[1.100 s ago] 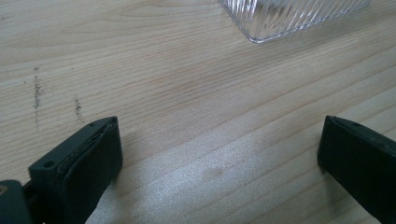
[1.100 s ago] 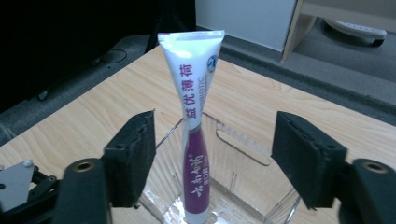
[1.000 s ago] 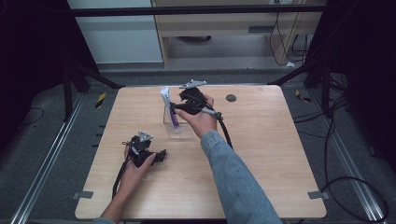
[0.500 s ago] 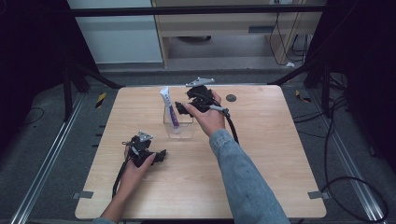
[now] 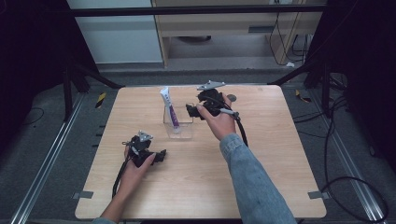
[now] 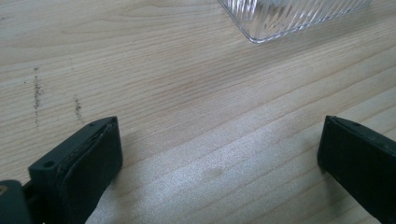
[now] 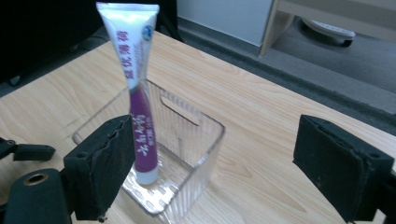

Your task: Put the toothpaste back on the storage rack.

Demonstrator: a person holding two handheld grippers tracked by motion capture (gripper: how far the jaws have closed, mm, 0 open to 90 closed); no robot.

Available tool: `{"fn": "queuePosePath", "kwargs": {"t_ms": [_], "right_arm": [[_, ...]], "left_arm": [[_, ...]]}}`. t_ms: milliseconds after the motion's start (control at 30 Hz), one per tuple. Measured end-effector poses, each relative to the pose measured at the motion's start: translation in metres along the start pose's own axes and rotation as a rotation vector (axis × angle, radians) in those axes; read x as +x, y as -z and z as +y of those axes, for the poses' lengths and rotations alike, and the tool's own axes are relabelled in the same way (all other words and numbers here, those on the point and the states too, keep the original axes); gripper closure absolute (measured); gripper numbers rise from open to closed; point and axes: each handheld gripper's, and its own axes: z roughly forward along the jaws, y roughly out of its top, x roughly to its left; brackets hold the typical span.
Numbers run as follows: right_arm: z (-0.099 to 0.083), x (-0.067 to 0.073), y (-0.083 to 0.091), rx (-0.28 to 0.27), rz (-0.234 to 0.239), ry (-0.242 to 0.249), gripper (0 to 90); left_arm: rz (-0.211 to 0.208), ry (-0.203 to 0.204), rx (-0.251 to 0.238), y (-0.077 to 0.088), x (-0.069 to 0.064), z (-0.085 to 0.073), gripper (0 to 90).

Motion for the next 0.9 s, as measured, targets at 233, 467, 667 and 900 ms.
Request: {"fn": "queuePosePath", "kwargs": {"t_ms": [233, 467, 667, 900], "right_arm": [[-0.007, -0.015, 0.011, 0.001, -0.015, -0.014, 13.1], [-0.015, -0.032, 0.020, 0.021, -0.039, -0.004, 14.2], [-0.023, -0.044, 0.029, 0.029, -0.053, 0.003, 14.4], [-0.033, -0.056, 0.036, 0.041, -0.057, 0.002, 13.7]], "left_arm": [[0.000, -0.001, 0.001, 0.000, 0.000, 0.000, 0.0], [0.000, -0.001, 0.001, 0.000, 0.000, 0.000, 0.0], [0.000, -0.002, 0.002, 0.000, 0.000, 0.000, 0.0], [0.000, -0.001, 0.002, 0.000, 0.000, 0.000, 0.0]]}}
